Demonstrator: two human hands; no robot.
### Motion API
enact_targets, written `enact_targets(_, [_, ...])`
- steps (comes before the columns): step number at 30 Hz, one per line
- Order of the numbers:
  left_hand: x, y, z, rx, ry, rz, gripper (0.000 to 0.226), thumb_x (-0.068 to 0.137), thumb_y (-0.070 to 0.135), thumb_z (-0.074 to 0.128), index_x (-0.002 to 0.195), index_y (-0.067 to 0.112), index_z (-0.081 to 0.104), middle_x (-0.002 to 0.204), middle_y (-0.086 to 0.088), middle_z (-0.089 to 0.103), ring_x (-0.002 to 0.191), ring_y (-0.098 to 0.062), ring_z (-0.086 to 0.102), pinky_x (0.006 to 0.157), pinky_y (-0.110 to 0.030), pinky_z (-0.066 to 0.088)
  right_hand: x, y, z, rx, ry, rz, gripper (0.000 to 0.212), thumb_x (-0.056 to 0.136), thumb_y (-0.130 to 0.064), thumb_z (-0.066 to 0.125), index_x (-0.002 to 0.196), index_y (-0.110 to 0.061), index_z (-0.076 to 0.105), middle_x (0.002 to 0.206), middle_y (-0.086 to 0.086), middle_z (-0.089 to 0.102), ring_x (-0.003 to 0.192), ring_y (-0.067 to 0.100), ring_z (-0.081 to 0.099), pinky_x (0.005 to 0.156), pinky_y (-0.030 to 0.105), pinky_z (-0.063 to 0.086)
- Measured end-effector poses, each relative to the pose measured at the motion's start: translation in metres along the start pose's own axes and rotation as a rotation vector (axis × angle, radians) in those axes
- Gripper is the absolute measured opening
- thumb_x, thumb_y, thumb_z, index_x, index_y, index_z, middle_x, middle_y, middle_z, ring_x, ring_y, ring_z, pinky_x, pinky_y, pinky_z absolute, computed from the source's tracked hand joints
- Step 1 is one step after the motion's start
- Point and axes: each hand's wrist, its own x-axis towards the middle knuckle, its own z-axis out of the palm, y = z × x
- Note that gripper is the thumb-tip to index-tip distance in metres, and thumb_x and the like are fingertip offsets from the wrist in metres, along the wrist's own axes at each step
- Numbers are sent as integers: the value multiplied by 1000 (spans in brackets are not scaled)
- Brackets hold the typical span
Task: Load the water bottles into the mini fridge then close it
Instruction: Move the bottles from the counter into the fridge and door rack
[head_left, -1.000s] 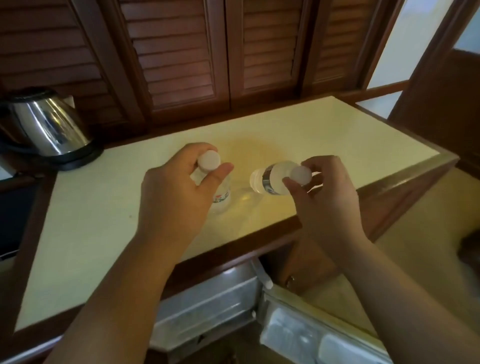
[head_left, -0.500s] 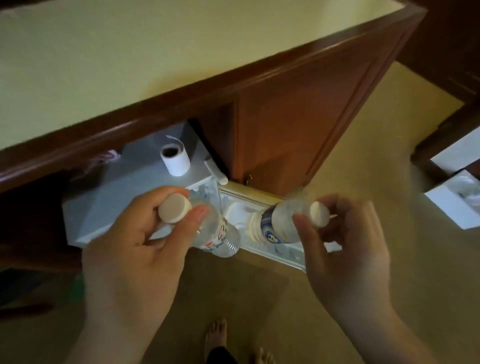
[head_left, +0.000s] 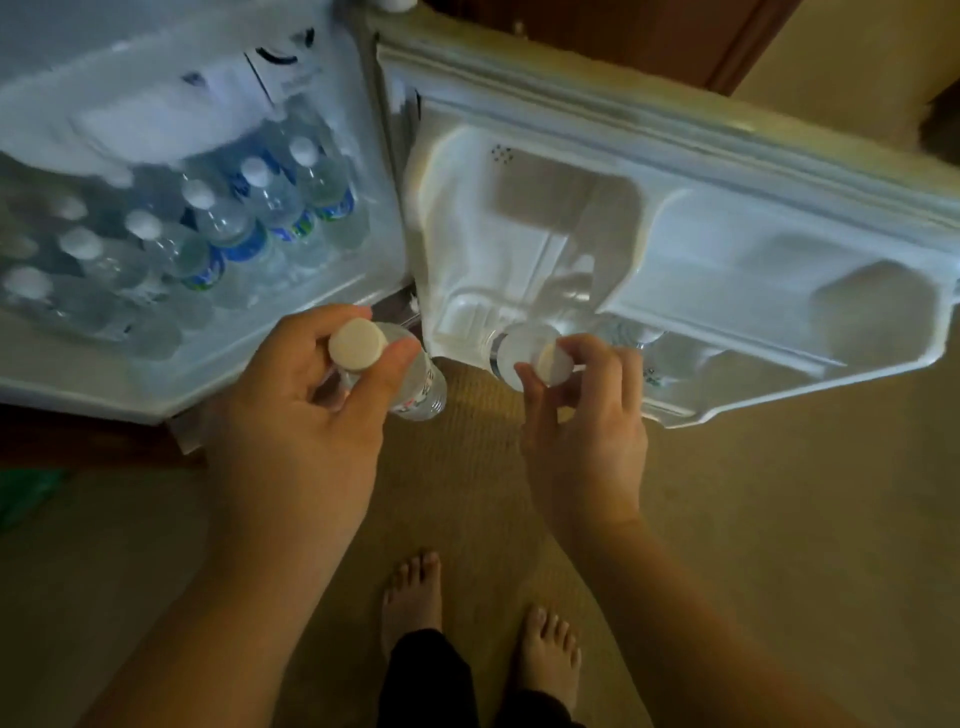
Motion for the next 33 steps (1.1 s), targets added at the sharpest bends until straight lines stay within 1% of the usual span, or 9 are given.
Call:
enact_targets(6, [-12,-53,27,-55,24,-34,32,84,40,79,113,30,72,103,18,75,97,3,72,82,-13,56,7,37,48,-20,70,-57,31,97,-25,70,119,-7,60,115,6,56,84,20,67,57,29,53])
enact_targets(9, [-17,-67,33,-65,6,-22,32,85,39,79,115,31,72,109,16,75,102,-2,72,82,-16,57,16,42,65,-54,66,-53,31,96,-22,69,122,-7,60,116,7,57,81,21,65,57,29,46])
enact_targets(12, [-20,-70,37,-89,-25,-15,29,86,32,80,114,29,71,109,14,75,105,-5,72,83,-11,55,27,45,74,-93,71,-55,31,95,-17,69,122,-5,60,115,11,57,78,27,65,59,26,39])
enact_targets(18, [-12,-60,44,-106,-75,-9,31,87,38,77,116,28,71,107,16,75,103,-1,71,82,-19,59,45,52,78,-158,86,-28,33,92,-10,71,122,0,62,118,22,57,83,39,66,60,32,47])
enact_targets(20, [-5,-56,47,-88,-85,10,31,87,41,77,116,31,70,106,17,75,102,0,71,81,-25,60,48,54,78,-144,71,-39,34,93,-9,70,125,-2,61,119,21,57,87,39,66,62,39,54])
enact_targets(23, [7,-51,53,-78,-104,22,34,87,46,76,118,33,69,106,17,75,101,-3,71,84,-37,62,50,55,76,-153,27,-105,39,94,-8,68,133,-7,60,121,18,58,92,37,65,64,41,55])
enact_targets(28, [27,-40,62,-37,-123,73,39,87,46,77,121,28,70,105,14,76,97,-2,72,82,-37,63,50,54,77,-230,-86,-24,54,103,-20,54,154,-23,36,141,11,49,112,36,61,69,46,60])
enact_targets(30, [34,-35,65,-13,-135,91,37,87,46,77,119,29,71,102,14,75,95,0,72,79,-34,63,53,52,77,-268,-141,40,64,105,-26,50,160,-26,19,151,11,41,127,36,53,82,50,58])
enact_targets(33, [43,-30,70,-7,-149,89,33,87,48,77,115,32,71,99,19,74,95,4,70,79,-28,62,58,48,73,-292,-235,123,77,104,-26,48,161,-30,-4,163,8,25,143,36,35,103,53,48])
